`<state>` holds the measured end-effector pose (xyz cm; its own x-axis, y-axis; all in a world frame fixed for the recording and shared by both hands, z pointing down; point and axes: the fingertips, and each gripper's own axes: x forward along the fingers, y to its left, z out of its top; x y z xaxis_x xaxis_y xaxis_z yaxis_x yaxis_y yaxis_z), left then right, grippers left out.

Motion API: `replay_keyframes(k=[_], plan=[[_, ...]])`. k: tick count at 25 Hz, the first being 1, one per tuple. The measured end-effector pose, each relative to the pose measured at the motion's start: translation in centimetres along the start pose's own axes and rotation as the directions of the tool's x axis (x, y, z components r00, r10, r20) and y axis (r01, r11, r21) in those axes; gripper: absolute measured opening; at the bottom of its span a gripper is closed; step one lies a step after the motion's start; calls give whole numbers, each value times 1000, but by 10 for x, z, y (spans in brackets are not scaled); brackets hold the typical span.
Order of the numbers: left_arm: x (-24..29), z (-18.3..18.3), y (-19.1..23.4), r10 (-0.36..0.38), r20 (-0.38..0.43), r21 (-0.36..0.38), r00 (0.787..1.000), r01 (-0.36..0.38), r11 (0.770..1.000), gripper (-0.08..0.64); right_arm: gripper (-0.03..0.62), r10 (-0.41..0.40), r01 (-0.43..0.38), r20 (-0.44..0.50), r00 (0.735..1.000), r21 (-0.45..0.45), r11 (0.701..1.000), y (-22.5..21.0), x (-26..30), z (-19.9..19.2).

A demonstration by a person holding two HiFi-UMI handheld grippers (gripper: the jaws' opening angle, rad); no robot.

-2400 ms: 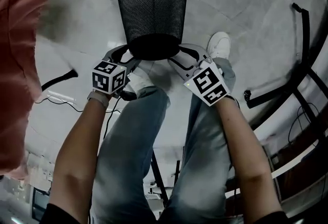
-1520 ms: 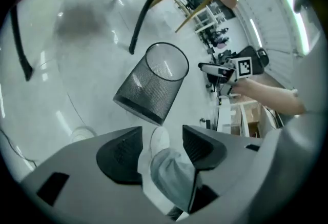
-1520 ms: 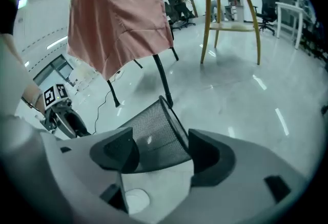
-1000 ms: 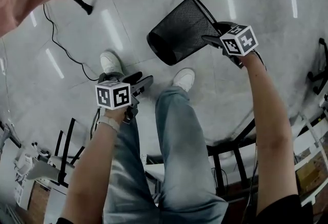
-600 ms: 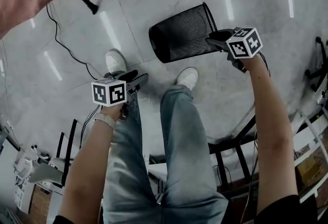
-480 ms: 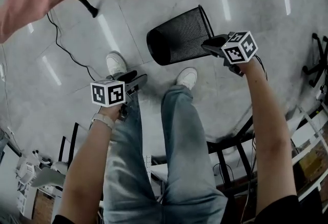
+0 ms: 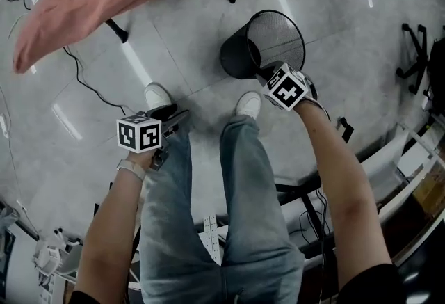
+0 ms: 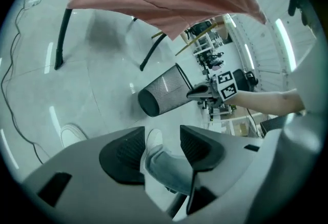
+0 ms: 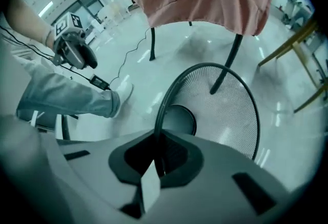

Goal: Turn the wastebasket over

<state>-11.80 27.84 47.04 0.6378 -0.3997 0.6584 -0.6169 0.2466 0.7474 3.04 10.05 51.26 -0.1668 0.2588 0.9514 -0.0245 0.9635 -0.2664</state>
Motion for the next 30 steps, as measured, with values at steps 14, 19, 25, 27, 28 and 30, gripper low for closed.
replay_keyframes(k=[14,19,25,27,28,30], plan=[[-10,-27,-2,-1,-147,260,989,39,965,218,25,-213,213,-16,977,96,972,50,65,32],[-9,-30,3,1,-132,266,991,34,963,218,57,-212,214,-33,977,76,974,62,85,37],[-14,-26,3,5,-83,246,997,15,969,218,248,-227,227,-11,974,104,968,59,90,45],[-17,-21,-2,-2,-67,253,998,19,967,218,279,-227,222,34,973,108,969,56,80,51],[-19,-18,-7,-5,-60,262,998,20,965,218,284,-229,221,66,971,112,969,54,70,57],[-26,-6,-22,-13,-39,296,999,24,955,218,284,-243,224,150,958,132,966,46,38,70]])
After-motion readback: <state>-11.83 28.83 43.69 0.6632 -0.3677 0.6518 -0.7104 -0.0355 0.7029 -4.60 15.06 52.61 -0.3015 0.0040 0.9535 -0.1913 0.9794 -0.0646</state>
